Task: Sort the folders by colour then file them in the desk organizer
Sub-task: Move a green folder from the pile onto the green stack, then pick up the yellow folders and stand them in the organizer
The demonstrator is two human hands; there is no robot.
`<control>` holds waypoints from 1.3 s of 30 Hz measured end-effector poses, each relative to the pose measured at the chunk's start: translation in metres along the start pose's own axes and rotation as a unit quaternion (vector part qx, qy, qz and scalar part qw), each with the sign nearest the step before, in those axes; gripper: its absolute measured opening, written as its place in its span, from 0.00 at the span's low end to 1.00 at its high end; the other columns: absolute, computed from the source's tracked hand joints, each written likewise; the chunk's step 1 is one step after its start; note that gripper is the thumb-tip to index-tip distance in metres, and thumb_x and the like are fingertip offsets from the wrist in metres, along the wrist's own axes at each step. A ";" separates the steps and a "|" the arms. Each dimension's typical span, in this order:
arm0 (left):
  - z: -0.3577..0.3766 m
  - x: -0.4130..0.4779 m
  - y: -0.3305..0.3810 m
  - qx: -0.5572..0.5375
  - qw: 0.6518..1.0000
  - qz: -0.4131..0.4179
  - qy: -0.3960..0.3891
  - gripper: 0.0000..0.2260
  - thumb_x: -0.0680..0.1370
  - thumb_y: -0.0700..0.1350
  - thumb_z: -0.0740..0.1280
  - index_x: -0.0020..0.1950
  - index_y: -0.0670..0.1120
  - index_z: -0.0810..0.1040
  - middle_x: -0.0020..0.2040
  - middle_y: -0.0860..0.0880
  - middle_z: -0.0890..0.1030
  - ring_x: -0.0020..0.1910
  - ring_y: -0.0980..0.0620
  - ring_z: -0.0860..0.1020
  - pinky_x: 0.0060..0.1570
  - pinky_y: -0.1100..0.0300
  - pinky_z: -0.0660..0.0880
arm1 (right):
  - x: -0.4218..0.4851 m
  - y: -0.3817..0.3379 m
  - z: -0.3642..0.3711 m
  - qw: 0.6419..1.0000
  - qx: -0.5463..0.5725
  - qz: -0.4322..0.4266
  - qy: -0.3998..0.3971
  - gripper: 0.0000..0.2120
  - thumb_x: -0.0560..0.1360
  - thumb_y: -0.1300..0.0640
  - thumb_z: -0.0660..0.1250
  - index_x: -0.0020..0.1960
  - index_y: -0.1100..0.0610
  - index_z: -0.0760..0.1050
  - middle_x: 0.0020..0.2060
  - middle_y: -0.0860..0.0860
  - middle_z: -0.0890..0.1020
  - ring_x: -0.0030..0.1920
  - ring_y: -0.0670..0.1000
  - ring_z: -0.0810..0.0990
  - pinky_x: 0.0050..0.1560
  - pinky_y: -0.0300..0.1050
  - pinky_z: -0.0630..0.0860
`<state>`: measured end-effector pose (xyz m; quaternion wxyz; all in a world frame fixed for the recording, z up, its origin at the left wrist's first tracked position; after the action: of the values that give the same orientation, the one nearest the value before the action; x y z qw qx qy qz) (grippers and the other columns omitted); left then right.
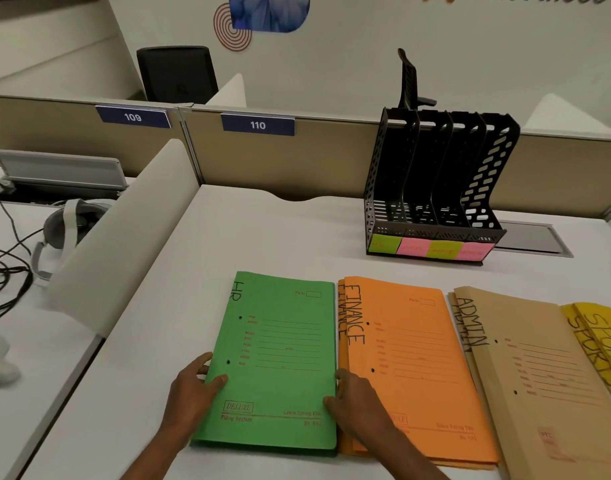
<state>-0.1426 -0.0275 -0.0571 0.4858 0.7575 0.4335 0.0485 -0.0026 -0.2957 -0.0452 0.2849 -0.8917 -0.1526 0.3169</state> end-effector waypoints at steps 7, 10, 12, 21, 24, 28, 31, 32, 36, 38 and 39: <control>-0.001 -0.005 0.013 0.118 0.991 0.015 0.054 0.27 0.75 0.43 0.74 0.73 0.44 0.71 0.62 0.41 0.78 0.58 0.41 0.78 0.55 0.46 0.77 | -0.015 0.002 -0.013 0.997 -0.024 -0.048 0.046 0.22 0.78 0.51 0.67 0.70 0.51 0.70 0.51 0.50 0.84 0.48 0.50 0.83 0.38 0.40 0.72; 0.010 -0.019 0.036 0.139 0.983 0.079 0.085 0.24 0.76 0.43 0.73 0.71 0.42 0.73 0.63 0.39 0.78 0.62 0.40 0.77 0.60 0.44 0.75 | -0.026 0.007 -0.032 0.990 -0.035 -0.077 0.117 0.19 0.79 0.47 0.64 0.69 0.48 0.70 0.47 0.46 0.83 0.47 0.47 0.81 0.40 0.43 0.72; 0.027 -0.034 0.053 0.136 0.978 0.132 0.085 0.22 0.76 0.42 0.73 0.70 0.40 0.74 0.66 0.40 0.78 0.65 0.40 0.75 0.66 0.42 0.72 | -0.033 0.013 -0.044 0.982 -0.025 -0.091 0.166 0.18 0.80 0.46 0.63 0.69 0.47 0.70 0.51 0.43 0.82 0.52 0.46 0.79 0.46 0.43 0.74; 0.143 -0.104 0.128 0.189 0.922 0.336 0.024 0.26 0.82 0.53 0.62 0.78 0.48 0.63 0.81 0.49 0.56 0.81 0.54 0.44 0.79 0.53 0.47 | -0.062 0.063 -0.095 0.929 -0.052 -0.192 0.312 0.16 0.78 0.55 0.69 0.65 0.56 0.76 0.63 0.52 0.78 0.68 0.55 0.74 0.68 0.52 0.71; 0.173 -0.122 0.155 0.218 0.902 0.372 0.023 0.30 0.83 0.60 0.55 0.81 0.48 0.55 0.82 0.50 0.48 0.81 0.54 0.39 0.80 0.50 0.45 | -0.067 0.087 -0.110 0.928 -0.079 -0.183 0.314 0.20 0.81 0.50 0.64 0.70 0.55 0.72 0.75 0.52 0.68 0.79 0.54 0.57 0.76 0.50 0.56; 0.206 -0.142 0.180 0.246 0.888 0.389 0.023 0.32 0.83 0.63 0.50 0.82 0.50 0.47 0.82 0.50 0.41 0.80 0.52 0.37 0.79 0.51 0.40 | -0.077 0.114 -0.133 0.920 -0.115 -0.191 0.321 0.25 0.82 0.45 0.59 0.76 0.53 0.64 0.80 0.50 0.56 0.80 0.49 0.42 0.79 0.48 0.43; 0.222 -0.151 0.193 0.257 0.883 0.393 0.023 0.32 0.82 0.64 0.49 0.82 0.50 0.45 0.82 0.50 0.40 0.80 0.51 0.37 0.79 0.50 0.40 | -0.083 0.131 -0.149 0.919 -0.121 -0.170 0.335 0.26 0.82 0.43 0.56 0.77 0.51 0.60 0.80 0.50 0.51 0.80 0.49 0.40 0.78 0.45 0.36; 0.226 -0.153 0.197 0.261 0.880 0.396 0.022 0.33 0.82 0.64 0.49 0.82 0.51 0.45 0.82 0.50 0.39 0.81 0.50 0.37 0.79 0.50 0.41 | -0.084 0.135 -0.153 0.918 -0.124 -0.164 0.339 0.27 0.82 0.42 0.55 0.77 0.51 0.60 0.80 0.50 0.51 0.80 0.49 0.41 0.78 0.44 0.35; 0.238 -0.160 0.207 0.267 0.861 0.432 0.013 0.32 0.82 0.62 0.51 0.82 0.50 0.47 0.82 0.50 0.40 0.81 0.49 0.39 0.78 0.52 0.38 | -0.086 0.152 -0.165 0.920 -0.115 -0.124 0.354 0.27 0.82 0.43 0.56 0.78 0.52 0.59 0.80 0.50 0.50 0.80 0.49 0.40 0.79 0.48 0.38; 0.245 -0.163 0.211 0.270 0.854 0.446 0.003 0.32 0.83 0.62 0.51 0.82 0.50 0.47 0.82 0.50 0.40 0.81 0.49 0.39 0.77 0.52 0.38 | -0.091 0.159 -0.170 0.920 -0.098 -0.105 0.366 0.27 0.82 0.43 0.57 0.78 0.52 0.60 0.81 0.49 0.51 0.80 0.48 0.39 0.79 0.52 0.42; 0.249 -0.164 0.213 0.272 0.849 0.454 -0.001 0.32 0.83 0.62 0.51 0.82 0.49 0.47 0.82 0.49 0.40 0.81 0.48 0.39 0.77 0.51 0.39 | -0.094 0.163 -0.173 0.918 -0.091 -0.098 0.373 0.27 0.82 0.44 0.57 0.78 0.52 0.61 0.81 0.49 0.51 0.80 0.48 0.40 0.79 0.53 0.44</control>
<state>0.0087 -0.3479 0.0357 0.1851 0.9716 0.0369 0.1426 0.0548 -0.5384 0.0113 0.2684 -0.9478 -0.1504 -0.0840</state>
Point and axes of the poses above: each hand's wrist, its own x-axis towards the middle knuckle, its own z-axis out of the palm, y = z × x, the point moved 5 cm from there along x, towards the middle knuckle
